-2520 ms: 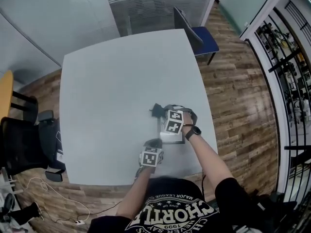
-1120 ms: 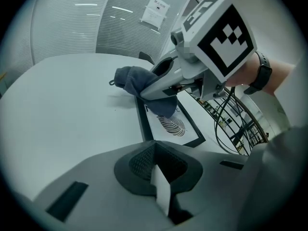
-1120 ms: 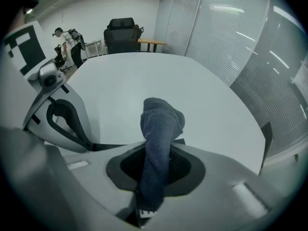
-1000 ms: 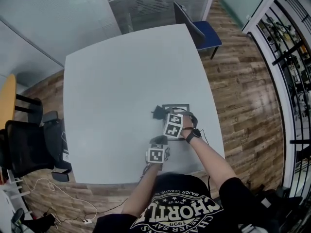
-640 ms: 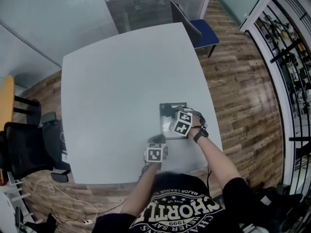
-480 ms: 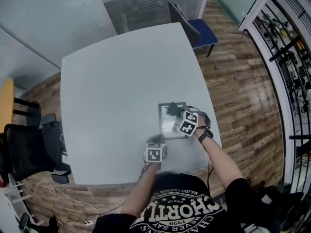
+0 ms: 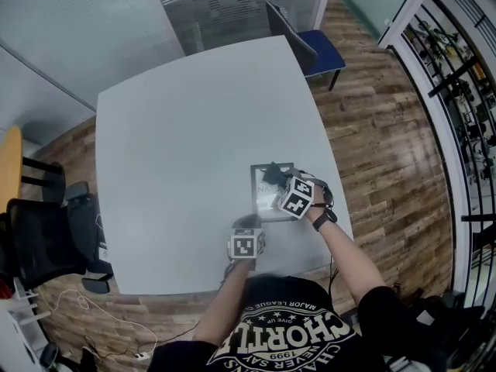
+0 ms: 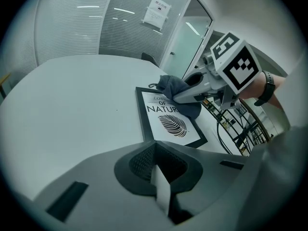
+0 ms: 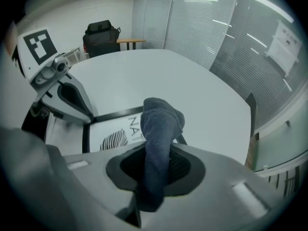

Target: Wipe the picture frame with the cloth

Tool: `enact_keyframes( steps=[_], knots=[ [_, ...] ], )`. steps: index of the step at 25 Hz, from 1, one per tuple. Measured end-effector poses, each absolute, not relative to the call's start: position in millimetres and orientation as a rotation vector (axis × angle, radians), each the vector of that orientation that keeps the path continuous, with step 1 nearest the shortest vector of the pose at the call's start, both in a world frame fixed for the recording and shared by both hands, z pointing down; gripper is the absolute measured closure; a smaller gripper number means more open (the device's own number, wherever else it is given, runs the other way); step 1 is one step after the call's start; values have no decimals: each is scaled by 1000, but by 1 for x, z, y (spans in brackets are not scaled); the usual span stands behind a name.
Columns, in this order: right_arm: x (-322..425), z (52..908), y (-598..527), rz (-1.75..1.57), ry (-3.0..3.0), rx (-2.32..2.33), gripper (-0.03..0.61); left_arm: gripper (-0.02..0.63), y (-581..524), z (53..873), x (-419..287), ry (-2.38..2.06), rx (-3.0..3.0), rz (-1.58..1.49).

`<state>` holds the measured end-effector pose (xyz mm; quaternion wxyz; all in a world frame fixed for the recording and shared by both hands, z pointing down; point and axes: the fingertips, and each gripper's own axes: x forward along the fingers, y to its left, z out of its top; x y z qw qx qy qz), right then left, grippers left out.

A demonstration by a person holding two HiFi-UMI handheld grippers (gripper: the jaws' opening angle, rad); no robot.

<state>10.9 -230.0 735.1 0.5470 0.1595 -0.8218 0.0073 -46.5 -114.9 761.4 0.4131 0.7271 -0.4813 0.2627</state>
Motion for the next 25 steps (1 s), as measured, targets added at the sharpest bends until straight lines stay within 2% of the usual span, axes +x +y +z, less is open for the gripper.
enact_keyframes(
  steps=[6,10,15,25],
  knots=[
    [-63,724,-212,-40,-2049,249,505,607,-116,760,-46,-1205,1829,659],
    [-79,739,-201,-58,-2024,180,505,607,-115,760,-45,-1202,1829,662],
    [-61,750,-199,-50,-1999,191,505,607,-115,760,-46,-1208,1825,658],
    [21,749,-207,49,-1949,361,505,607,-114,761,-46,-1214,1826,663]
  ],
)
